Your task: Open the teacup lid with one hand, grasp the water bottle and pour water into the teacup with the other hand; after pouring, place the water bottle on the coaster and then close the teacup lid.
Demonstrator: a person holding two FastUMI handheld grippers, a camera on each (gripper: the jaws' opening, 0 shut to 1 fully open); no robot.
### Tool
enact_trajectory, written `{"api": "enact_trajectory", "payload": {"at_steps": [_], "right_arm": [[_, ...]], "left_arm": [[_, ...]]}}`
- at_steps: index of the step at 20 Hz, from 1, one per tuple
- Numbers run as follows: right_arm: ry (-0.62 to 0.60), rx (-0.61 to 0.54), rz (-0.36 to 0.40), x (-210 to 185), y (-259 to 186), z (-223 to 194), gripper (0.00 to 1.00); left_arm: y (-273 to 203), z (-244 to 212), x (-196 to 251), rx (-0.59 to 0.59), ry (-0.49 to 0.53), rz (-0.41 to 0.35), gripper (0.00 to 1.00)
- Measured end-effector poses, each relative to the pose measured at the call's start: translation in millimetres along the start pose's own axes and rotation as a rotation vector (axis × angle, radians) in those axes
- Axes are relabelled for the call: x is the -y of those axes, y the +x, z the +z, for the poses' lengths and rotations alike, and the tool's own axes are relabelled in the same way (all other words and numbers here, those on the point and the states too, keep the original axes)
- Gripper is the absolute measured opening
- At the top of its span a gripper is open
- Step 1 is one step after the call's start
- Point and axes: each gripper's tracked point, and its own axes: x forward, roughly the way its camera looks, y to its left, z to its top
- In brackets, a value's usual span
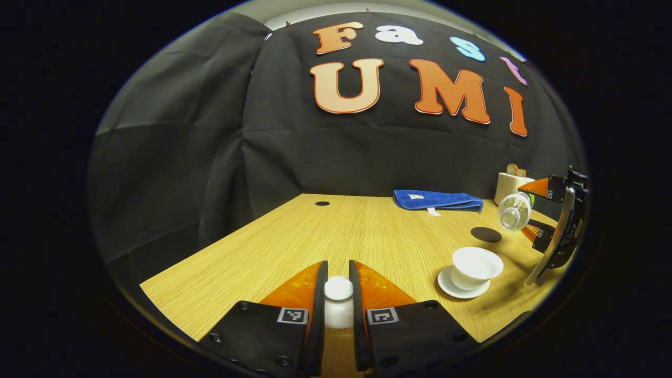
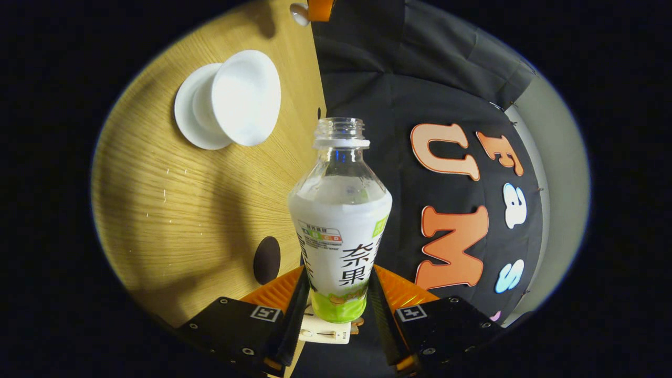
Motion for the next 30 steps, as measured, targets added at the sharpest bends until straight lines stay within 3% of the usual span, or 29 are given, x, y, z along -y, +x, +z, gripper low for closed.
{"api": "enact_trajectory", "payload": {"at_steps": [6,8,12,30], "right_arm": [[-0.102,0.024,-0.045,6.6,9.2,-2.5,0.65],[-0.119,0.034,-0.052,7.4,10.4,-2.1,0.65],[-0.137,0.045,-0.075,9.6,11.7,1.2,0.65],[-0.272,0.082,-0.178,25.2,8.5,14.1,0.65]], "left_arm": [[1.3,-2.0,1.0,-0.009,-0.001,0.0,0.29],[1.9,-2.3,1.0,-0.011,0.0,-0.001,0.24],[0.4,-2.7,0.8,-0.014,0.0,-0.003,0.29],[-0.3,2.6,6.8,-0.018,0.002,-0.013,0.27]]}}
